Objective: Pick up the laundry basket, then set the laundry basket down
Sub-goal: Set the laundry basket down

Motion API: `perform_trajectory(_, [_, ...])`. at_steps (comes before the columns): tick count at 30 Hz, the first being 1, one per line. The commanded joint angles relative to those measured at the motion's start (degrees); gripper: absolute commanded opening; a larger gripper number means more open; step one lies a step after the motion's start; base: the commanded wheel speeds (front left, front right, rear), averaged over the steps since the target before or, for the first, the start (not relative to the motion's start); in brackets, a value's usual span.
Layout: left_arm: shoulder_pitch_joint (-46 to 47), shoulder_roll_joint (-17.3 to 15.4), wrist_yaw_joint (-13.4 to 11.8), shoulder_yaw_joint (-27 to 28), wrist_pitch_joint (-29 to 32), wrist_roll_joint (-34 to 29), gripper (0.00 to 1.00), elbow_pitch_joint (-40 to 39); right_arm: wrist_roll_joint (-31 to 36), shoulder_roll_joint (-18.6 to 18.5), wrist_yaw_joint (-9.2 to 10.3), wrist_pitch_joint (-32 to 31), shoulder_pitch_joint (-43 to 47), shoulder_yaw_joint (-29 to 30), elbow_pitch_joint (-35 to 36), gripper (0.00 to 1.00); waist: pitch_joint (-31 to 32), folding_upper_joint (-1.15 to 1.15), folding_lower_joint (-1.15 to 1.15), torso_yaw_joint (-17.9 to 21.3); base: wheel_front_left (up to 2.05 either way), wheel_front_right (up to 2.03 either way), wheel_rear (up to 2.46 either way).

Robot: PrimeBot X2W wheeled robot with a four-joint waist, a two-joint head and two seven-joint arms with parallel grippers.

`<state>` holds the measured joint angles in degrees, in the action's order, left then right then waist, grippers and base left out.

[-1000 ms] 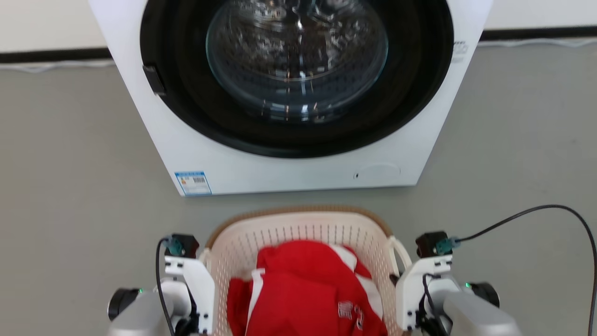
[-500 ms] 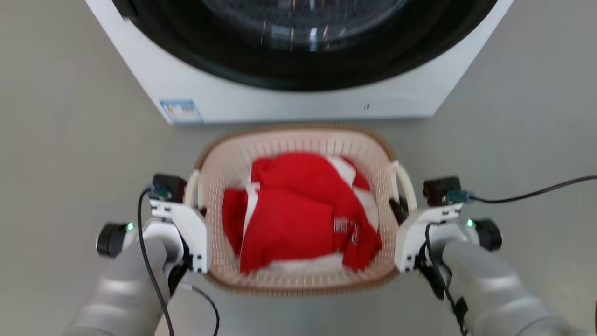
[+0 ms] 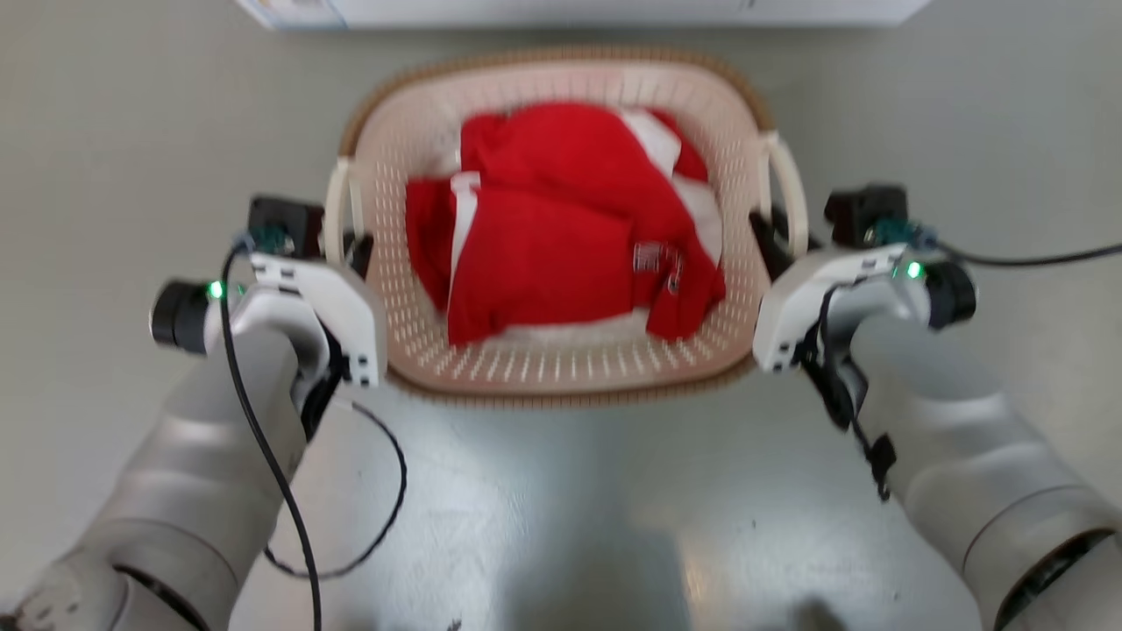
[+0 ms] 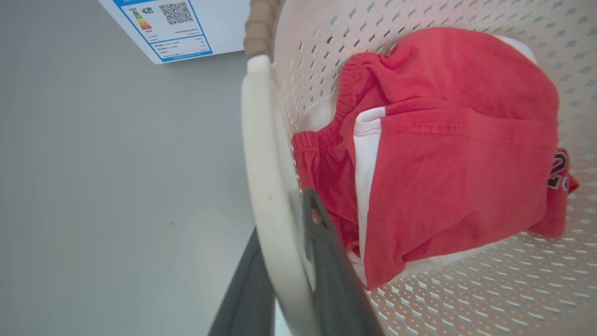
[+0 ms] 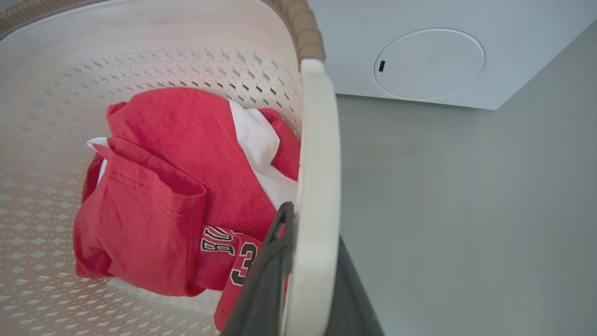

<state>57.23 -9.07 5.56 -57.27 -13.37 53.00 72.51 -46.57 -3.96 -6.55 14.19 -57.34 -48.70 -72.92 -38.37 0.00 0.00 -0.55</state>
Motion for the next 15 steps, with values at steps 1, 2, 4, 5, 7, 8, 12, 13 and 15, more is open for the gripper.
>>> perform_trajectory(1, [2.4, -2.4, -0.2, 0.9, -1.1, -1.0, 0.00, -0.4, 1.9, 0.3, -0.94, 0.8, 0.8, -0.1, 1.0, 0.00, -4.2, 0.00, 0.00, -0.2, 0.00, 0.00, 0.00])
perform_trajectory(2, [3.0, -2.7, -0.3, 1.1, -1.3, -1.2, 0.00, -0.5, 3.1, 0.1, -0.94, 0.8, 0.4, 1.1, 1.5, 0.00, -5.2, 0.00, 0.00, -0.1, 0.00, 0.00, 0.00])
perform_trajectory(4, [4.2, -3.2, -0.4, 1.4, -1.5, -1.6, 0.00, -0.8, 5.6, -0.1, -0.94, 0.8, 0.0, 3.7, 2.6, 0.00, -6.9, 0.00, 0.00, 0.1, 0.00, 0.00, 0.00])
perform_trajectory(5, [4.7, -3.4, -0.5, 1.6, -1.5, -1.8, 0.00, -1.0, 6.8, -0.2, -0.94, 0.8, -0.1, 5.1, 3.1, 0.00, -7.6, 0.00, 0.00, 0.2, 0.00, 0.00, 0.00])
perform_trajectory(7, [5.6, -4.0, -0.8, 2.2, -1.6, -2.3, 0.00, -2.0, 9.4, -0.2, -0.94, 0.8, 0.1, 7.9, 4.1, 0.00, -8.9, 0.00, 0.00, 0.4, 0.00, 0.00, 0.00])
perform_trajectory(8, [5.9, -4.3, -1.0, 2.6, -1.6, -2.7, 0.00, -2.7, 10.8, -0.2, -0.94, 0.8, 0.3, 9.3, 4.6, 0.00, -9.4, 0.00, 0.00, 0.5, 0.00, 0.00, 0.00])
perform_trajectory(12, [5.7, -5.5, -2.0, 4.5, -1.6, -5.1, 0.00, -5.8, 17.2, 0.2, -0.94, 0.8, 2.3, 15.8, 6.5, 0.00, -10.9, 0.00, 0.00, 0.6, 0.00, 0.00, 0.00])
perform_trajectory(13, [5.5, -5.6, -2.1, 4.9, -1.6, -5.5, 0.00, -6.2, 18.4, 0.3, -0.94, 0.8, 2.6, 17.0, 6.8, 0.00, -11.1, 0.00, 0.00, 0.6, 0.00, 0.00, 0.00])
perform_trajectory(15, [5.2, -5.7, -2.3, 5.6, -1.6, -6.3, 0.00, -6.9, 20.7, 0.5, -0.94, 0.8, 3.3, 19.3, 7.4, 0.00, -11.4, 0.00, 0.00, 0.6, 0.00, 0.00, 0.00])
